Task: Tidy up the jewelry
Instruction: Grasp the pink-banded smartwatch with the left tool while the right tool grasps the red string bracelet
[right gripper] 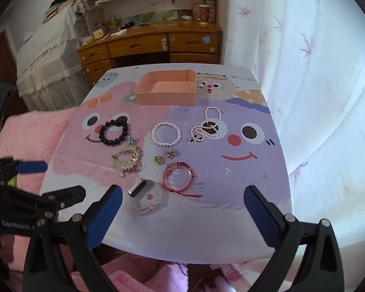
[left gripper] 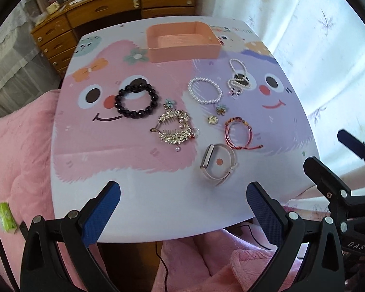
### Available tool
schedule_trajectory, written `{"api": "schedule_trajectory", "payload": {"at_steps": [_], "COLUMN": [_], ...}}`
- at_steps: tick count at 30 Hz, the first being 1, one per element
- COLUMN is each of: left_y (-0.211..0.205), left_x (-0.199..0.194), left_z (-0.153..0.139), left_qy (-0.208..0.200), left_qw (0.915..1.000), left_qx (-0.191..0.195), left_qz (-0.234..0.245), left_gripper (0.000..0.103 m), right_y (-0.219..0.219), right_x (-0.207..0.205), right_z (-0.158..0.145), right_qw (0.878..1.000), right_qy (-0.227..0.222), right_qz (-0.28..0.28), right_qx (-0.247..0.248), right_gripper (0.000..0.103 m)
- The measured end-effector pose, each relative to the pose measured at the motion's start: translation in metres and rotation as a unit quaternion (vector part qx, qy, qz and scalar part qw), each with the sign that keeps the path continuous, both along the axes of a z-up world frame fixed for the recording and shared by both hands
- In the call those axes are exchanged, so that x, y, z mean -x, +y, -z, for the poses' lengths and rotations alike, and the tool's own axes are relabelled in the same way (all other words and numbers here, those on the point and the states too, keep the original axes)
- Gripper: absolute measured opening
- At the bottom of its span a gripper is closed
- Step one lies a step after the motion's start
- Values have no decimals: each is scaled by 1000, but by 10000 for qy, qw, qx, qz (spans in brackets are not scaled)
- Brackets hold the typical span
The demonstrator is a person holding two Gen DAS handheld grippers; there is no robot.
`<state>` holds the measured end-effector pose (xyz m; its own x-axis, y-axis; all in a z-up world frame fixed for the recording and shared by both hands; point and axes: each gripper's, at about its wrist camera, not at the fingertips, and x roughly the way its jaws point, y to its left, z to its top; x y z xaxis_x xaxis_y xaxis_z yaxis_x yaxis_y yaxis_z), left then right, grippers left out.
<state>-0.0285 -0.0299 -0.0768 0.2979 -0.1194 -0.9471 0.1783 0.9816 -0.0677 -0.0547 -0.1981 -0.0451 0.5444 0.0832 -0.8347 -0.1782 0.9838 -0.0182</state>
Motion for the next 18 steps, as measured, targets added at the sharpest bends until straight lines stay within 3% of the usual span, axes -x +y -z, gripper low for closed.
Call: {"api": "schedule_trajectory", "payload": {"at_steps": [7,12,18], "left_y": [-23,-41,-57], "left_x": [-7,-18,-34], "left_z": [33,59,93], "left_qy": [-237,-418,-72], "left_qw": [9979,9942,9945], "left_qx": [-34,-159,-236], "left_qz": [609,977,1014], "left_gripper": [102,100,78], "right_y": [2,1,-5], "right_x": [7,-2,-18], "right_z": [40,80,116], "right_qw": [9908,9810,9787], "right_qy": [-312,-128,82], "right_qz": [-1165,-1653,-1907], "right_qx": [610,1002,752], "right_gripper": [98,92,90]}}
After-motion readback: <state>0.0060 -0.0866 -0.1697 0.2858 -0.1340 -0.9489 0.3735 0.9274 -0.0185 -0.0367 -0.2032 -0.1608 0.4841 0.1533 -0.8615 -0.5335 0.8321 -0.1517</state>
